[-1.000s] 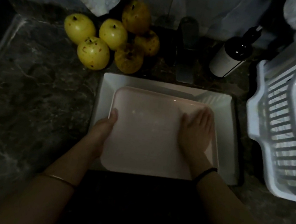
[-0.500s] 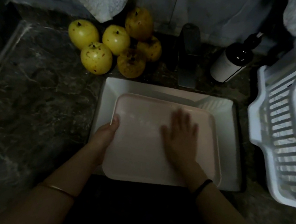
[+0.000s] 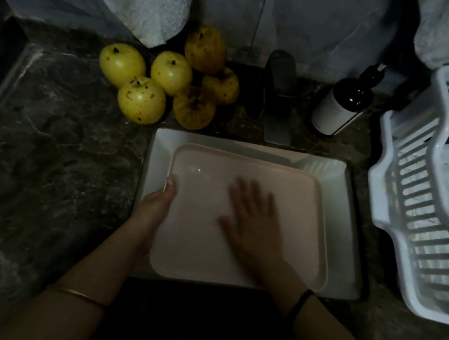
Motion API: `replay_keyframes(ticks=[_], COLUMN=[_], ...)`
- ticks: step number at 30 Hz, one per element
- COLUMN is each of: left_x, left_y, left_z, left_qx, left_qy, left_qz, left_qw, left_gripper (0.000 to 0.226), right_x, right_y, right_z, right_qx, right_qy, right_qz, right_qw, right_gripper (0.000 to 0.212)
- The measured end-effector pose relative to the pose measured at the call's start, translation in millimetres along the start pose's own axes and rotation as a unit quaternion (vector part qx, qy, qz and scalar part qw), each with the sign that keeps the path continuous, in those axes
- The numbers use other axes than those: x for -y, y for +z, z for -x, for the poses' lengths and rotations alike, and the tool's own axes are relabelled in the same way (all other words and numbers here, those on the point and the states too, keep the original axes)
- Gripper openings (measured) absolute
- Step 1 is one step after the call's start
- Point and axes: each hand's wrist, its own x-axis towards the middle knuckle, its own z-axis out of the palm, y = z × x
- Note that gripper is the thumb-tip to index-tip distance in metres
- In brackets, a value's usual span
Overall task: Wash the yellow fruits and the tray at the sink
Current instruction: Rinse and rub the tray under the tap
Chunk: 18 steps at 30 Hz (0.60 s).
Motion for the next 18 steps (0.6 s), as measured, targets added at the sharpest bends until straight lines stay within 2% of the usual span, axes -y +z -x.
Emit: replay_keyframes(ticks=[1, 3, 4, 5, 7, 10, 12, 13, 15, 18], left_x=[1, -2, -3, -6, -10, -15, -13, -12, -10, -6], left_y=[-1, -1, -1, 1, 7, 14, 12, 9, 4, 1], left_z=[-1, 2, 3, 4, 6, 8, 6, 5, 5, 3], left_qx=[0.007, 0.018, 0.021, 0.022, 0.017, 0.024, 0.034, 0.037, 0.045, 0.031], left_qy=[0.004, 0.013, 0.015, 0.017, 0.015, 0.026, 0.042, 0.037, 0.021, 0.016], left_qz=[-0.002, -0.002, 0.001, 0.003, 0.006, 0.011, 0.037, 0.050, 0.059, 0.054], left_qw=[1.000, 1.000, 1.000, 1.000, 1.000, 0.999, 0.998, 0.997, 0.997, 0.998], left_gripper=[0.064, 0.061, 0.060, 0.059, 0.054, 0.047, 0.054, 0.063, 0.076, 0.071], right_x=[-17, -34, -32, -24, 7, 66, 76, 67, 34, -17], right_y=[1, 0, -2, -4, -6, -6, -7, -4, 0, 1], right_z=[0, -6, -12, -21, -37, -40, -26, -19, -9, -8], right_qx=[0.001, -0.011, -0.011, -0.008, 0.009, -0.002, -0.001, -0.004, 0.005, -0.011], right_qy=[0.107, 0.304, 0.359, 0.376, 0.304, 0.053, -0.112, -0.160, -0.155, 0.006], right_qz=[-0.019, -0.054, -0.066, -0.075, -0.074, -0.037, -0.019, -0.006, 0.012, -0.007], right_qw=[0.994, 0.951, 0.931, 0.924, 0.950, 0.998, 0.994, 0.987, 0.988, 1.000], right_gripper=[0.069, 0.068, 0.069, 0.070, 0.069, 0.066, 0.066, 0.064, 0.062, 0.065])
